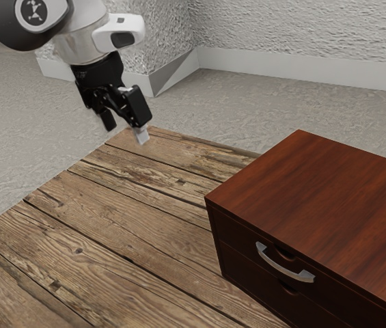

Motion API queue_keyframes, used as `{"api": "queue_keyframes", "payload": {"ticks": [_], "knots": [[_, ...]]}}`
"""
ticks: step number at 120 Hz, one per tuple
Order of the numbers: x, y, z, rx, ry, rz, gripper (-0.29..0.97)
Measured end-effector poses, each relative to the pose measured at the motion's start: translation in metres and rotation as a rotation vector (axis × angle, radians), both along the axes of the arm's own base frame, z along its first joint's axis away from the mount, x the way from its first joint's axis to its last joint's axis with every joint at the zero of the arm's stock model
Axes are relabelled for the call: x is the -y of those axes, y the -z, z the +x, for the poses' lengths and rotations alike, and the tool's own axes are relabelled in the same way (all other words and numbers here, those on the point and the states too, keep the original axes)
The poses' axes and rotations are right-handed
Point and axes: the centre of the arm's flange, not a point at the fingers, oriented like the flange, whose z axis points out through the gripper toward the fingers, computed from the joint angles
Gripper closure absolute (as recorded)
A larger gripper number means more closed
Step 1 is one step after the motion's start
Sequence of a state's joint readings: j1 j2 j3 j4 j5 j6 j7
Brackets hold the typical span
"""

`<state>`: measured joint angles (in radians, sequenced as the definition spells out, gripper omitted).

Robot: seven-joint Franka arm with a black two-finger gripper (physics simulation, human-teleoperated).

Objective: Pull the drawer handle with one arm to open the drawer

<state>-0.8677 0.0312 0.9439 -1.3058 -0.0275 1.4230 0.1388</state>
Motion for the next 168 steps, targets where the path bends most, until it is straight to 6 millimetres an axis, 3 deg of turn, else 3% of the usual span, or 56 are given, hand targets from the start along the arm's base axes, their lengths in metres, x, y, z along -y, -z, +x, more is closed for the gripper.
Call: {"api": "queue_keyframes", "payload": {"ticks": [22,33,47,63,89,104,124,150,168], "knots": [[0.009,-0.011,-0.003,0.060,0.035,0.028,0.00],[0.020,-0.013,-0.040,0.091,0.058,0.068,0.00],[0.030,0.031,-0.083,0.088,0.080,0.105,0.00],[0.030,0.045,-0.139,0.153,0.082,0.124,0.00],[0.033,0.086,-0.196,0.147,0.090,0.131,0.00],[0.033,0.092,-0.221,0.125,0.082,0.129,0.00],[0.033,0.103,-0.239,0.010,0.059,0.100,0.00],[0.039,0.118,-0.232,-0.057,0.054,0.058,0.00],[0.054,0.127,-0.230,0.015,0.136,0.060,0.00]]}}
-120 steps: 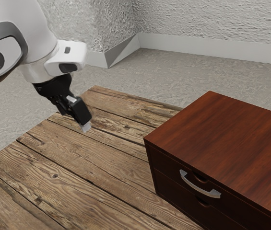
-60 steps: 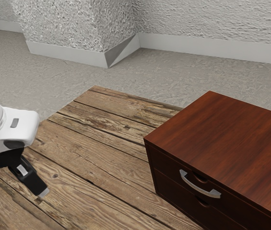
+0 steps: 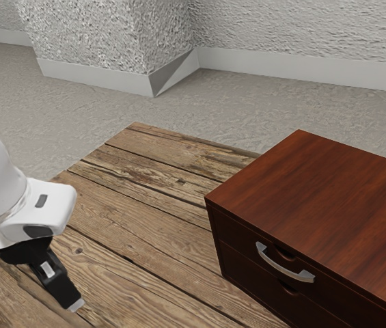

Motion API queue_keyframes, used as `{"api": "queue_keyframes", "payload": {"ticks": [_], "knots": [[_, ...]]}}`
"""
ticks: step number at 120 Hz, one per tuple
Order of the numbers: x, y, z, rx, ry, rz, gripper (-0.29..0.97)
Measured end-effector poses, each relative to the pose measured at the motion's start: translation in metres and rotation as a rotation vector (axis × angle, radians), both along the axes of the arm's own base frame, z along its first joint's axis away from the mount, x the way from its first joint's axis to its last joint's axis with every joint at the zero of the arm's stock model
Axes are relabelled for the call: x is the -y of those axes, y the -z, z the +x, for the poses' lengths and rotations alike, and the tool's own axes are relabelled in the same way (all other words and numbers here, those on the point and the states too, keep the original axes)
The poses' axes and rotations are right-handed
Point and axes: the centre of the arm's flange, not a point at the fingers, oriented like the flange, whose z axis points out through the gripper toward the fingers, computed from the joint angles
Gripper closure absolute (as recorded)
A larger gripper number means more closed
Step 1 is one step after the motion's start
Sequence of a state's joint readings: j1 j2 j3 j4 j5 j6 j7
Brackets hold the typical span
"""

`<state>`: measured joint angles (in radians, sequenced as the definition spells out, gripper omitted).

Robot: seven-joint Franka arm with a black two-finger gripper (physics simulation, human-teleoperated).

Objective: Pull the drawer handle with one arm to open the drawer

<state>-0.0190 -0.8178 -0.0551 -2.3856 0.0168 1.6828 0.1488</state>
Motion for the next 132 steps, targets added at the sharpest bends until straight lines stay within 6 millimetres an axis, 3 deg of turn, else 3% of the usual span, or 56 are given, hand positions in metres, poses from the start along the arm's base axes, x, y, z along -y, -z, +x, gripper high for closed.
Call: {"api": "queue_keyframes", "payload": {"ticks": [50,63,83,110,132], "knots": [[0.085,-0.005,-0.007,0.100,0.569,0.007,0.00],[0.110,0.004,0.009,0.089,0.787,0.008,0.00],[0.133,0.007,0.032,0.092,1.048,0.039,0.00],[0.177,0.006,0.088,0.063,1.324,0.084,0.00],[0.201,0.003,0.092,0.077,1.499,0.115,0.00]]}}
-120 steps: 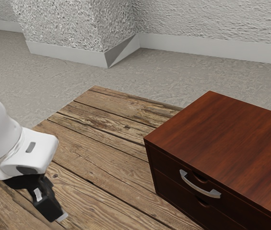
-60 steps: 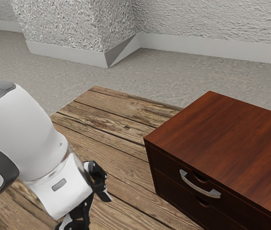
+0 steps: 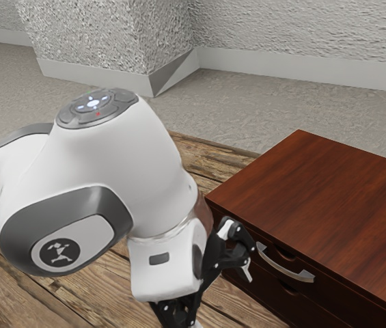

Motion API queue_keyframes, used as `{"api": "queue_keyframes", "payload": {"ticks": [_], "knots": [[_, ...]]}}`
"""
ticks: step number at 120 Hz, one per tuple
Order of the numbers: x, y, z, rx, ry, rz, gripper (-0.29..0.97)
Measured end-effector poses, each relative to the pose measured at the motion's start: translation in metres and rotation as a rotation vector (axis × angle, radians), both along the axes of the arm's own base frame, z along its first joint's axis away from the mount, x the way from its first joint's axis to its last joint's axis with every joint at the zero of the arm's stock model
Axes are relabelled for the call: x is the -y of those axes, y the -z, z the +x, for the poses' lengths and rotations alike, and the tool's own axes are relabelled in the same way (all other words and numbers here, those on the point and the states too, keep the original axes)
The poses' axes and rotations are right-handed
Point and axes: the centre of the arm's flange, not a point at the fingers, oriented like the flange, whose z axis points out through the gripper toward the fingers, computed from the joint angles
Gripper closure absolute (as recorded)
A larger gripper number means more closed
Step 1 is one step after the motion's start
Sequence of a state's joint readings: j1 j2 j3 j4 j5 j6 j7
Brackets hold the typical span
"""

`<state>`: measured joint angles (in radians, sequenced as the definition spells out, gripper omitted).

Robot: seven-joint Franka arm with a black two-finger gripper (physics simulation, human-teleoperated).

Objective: Pull the drawer handle with one arm to open the drawer

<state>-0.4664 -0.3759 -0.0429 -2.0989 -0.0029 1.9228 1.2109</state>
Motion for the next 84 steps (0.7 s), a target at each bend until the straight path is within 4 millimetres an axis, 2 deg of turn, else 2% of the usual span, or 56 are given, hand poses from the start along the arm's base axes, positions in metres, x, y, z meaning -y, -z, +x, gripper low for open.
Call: {"api": "queue_keyframes", "payload": {"ticks": [17,54,84], "knots": [[-0.001,0.008,-0.006,0.054,0.050,-0.019,0.00],[-0.005,0.024,-0.009,0.172,-0.039,-0.068,0.00],[0.000,0.021,0.000,0.248,-0.083,-0.117,0.00]]}}
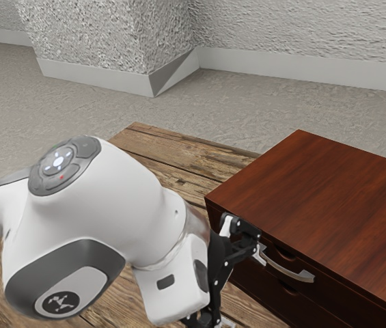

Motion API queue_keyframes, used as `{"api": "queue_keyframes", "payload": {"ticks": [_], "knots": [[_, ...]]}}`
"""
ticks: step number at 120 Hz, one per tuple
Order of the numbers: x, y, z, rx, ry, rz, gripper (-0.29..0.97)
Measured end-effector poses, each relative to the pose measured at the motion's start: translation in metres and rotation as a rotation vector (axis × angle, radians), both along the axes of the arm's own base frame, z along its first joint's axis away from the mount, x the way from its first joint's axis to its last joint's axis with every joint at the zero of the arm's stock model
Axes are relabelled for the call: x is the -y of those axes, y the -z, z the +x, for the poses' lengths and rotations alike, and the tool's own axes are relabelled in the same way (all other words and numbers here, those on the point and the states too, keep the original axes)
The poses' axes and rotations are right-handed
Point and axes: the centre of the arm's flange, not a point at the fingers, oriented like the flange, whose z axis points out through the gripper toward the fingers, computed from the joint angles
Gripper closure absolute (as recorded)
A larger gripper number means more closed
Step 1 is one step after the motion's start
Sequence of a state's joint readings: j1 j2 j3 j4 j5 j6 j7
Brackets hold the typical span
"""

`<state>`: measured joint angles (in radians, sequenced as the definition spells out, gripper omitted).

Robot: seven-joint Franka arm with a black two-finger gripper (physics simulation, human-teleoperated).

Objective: Pull the drawer handle with one arm to open the drawer

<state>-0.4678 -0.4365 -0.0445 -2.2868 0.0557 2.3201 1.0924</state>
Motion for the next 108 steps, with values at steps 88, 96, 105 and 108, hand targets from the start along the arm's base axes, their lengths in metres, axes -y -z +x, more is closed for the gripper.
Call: {"api": "queue_keyframes", "payload": {"ticks": [88,96,105,108], "knots": [[0.008,0.033,0.036,-0.047,-0.087,-0.026,0.00],[0.008,0.033,0.036,-0.044,-0.090,-0.030,0.00],[0.009,0.032,0.038,-0.029,-0.088,-0.028,0.00],[0.009,0.032,0.038,-0.023,-0.086,-0.026,0.00]]}}
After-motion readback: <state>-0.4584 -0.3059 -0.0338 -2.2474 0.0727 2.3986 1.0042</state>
